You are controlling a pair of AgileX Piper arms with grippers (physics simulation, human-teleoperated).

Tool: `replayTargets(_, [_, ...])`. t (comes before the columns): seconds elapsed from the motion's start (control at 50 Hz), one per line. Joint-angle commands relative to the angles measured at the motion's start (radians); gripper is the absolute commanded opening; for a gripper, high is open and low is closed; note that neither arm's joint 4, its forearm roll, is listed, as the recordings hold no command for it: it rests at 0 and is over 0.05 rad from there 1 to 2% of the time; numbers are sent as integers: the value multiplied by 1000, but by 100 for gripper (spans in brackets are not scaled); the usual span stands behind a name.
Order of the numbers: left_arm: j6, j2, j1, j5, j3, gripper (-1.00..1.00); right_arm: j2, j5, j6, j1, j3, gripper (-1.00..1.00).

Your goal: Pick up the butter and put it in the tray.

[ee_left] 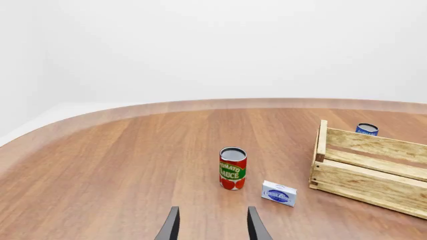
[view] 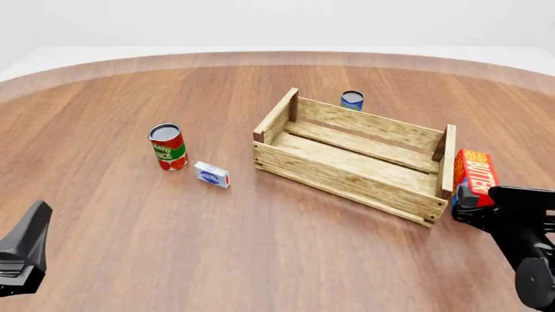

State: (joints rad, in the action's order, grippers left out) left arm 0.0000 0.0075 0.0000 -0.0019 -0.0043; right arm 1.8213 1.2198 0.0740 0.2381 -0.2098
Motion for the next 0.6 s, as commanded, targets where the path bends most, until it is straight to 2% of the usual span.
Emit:
replayTargets(0.02, [0, 0, 0, 0, 0, 100, 57, 0, -8, 3, -27, 100])
replayTargets(0.36, [0, 0, 0, 0, 0, 100, 107, 0, -21, -1, -51, 100])
replayTargets(0.38, [0, 0, 0, 0, 0, 100, 105, 0, -22, -1, -50, -100])
replayTargets(0.6, [0, 0, 0, 0, 0, 100, 94, 0, -23, 8, -44, -100])
